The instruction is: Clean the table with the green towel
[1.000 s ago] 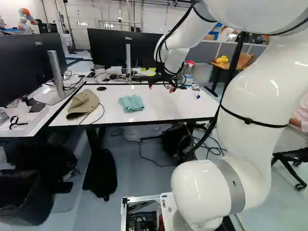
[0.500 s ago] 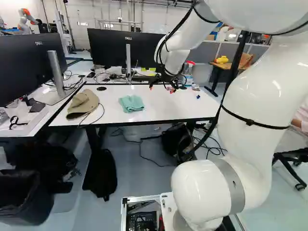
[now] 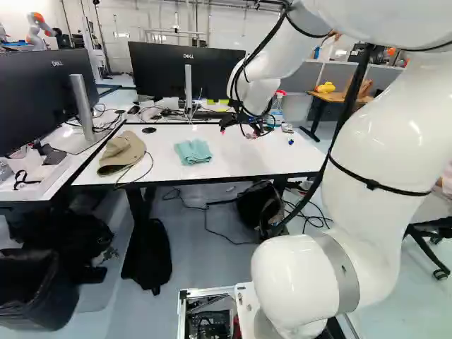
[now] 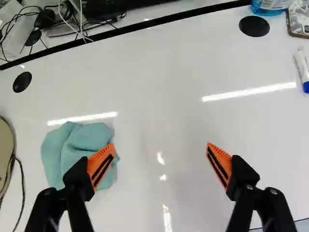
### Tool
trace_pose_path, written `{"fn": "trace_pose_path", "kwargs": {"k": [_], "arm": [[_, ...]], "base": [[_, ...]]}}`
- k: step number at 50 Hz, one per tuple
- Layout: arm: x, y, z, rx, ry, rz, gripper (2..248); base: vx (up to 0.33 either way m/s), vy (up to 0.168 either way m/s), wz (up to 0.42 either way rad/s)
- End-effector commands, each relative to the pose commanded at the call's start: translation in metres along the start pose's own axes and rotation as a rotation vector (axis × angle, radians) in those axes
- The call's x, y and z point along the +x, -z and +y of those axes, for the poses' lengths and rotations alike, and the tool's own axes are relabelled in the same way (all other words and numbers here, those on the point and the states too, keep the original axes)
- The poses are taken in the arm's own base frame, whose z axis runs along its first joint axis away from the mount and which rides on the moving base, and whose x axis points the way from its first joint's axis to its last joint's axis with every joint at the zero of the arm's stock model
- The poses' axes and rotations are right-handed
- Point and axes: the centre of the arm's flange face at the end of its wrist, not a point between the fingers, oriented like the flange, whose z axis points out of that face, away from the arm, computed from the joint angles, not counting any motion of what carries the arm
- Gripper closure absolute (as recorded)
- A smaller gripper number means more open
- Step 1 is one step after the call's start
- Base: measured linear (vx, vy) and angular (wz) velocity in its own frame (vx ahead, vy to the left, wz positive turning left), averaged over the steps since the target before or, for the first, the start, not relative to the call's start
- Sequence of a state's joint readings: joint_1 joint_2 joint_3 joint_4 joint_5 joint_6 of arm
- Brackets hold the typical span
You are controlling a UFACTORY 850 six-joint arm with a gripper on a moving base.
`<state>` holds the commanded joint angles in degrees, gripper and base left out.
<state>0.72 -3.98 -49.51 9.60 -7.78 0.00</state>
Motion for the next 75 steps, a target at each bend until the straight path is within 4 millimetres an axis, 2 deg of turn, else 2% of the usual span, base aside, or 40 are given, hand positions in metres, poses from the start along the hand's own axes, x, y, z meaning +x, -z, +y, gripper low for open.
{"fn": "trace_pose_path", "kwargs": {"k": [30, 75], "arm": [[-0.053, 0.003, 0.013, -0.018, 0.037, 0.139, 3], [-0.165, 0.019, 0.035, -0.014, 0.114, 0.403, 3]], "base": [[0.0, 0.0, 0.0], [0.0, 0.0, 0.0]]}}
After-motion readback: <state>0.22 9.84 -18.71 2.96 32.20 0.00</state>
